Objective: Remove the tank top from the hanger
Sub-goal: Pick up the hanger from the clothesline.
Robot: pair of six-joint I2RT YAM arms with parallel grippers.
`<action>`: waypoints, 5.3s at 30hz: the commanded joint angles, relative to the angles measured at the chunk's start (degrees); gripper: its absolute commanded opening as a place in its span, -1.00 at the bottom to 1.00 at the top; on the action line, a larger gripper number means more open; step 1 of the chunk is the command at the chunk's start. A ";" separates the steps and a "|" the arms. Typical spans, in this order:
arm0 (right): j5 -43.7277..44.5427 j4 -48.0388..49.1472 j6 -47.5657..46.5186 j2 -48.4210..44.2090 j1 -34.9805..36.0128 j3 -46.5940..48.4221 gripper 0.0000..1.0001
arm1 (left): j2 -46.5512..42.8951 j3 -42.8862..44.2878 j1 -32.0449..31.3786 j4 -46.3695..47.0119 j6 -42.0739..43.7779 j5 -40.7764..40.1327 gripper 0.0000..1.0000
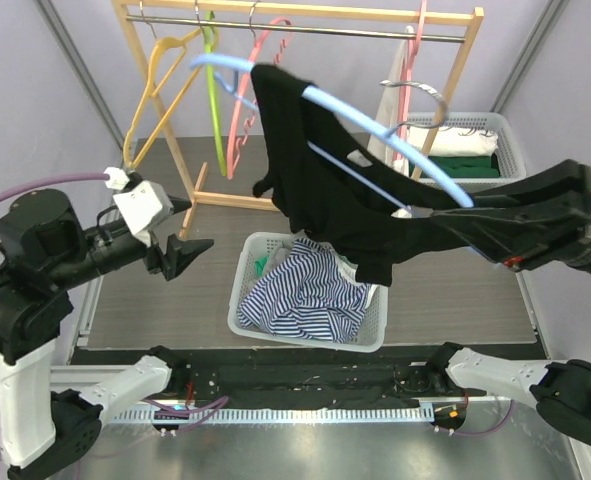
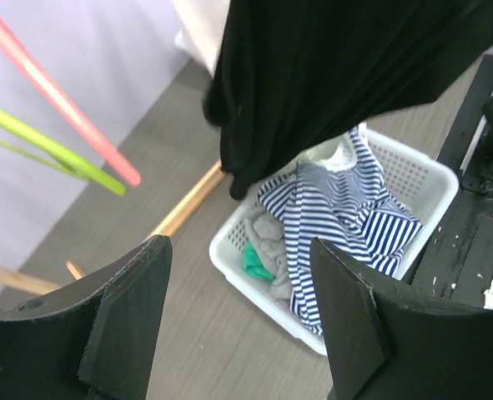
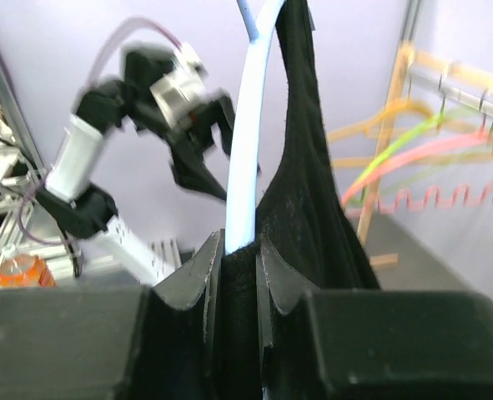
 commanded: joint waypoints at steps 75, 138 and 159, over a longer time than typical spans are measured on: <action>-14.01 5.49 -9.24 0.55 0.19 -28.28 -0.98 | 4.00 -15.32 2.40 -5.50 8.24 29.54 -0.72; 38.82 19.47 17.39 -7.90 0.28 -48.85 0.39 | 7.96 -7.40 1.08 9.26 3.75 3.43 -1.00; 36.28 22.18 18.70 -6.76 0.28 -48.85 0.23 | 6.37 -11.36 1.17 9.44 3.40 3.96 -0.99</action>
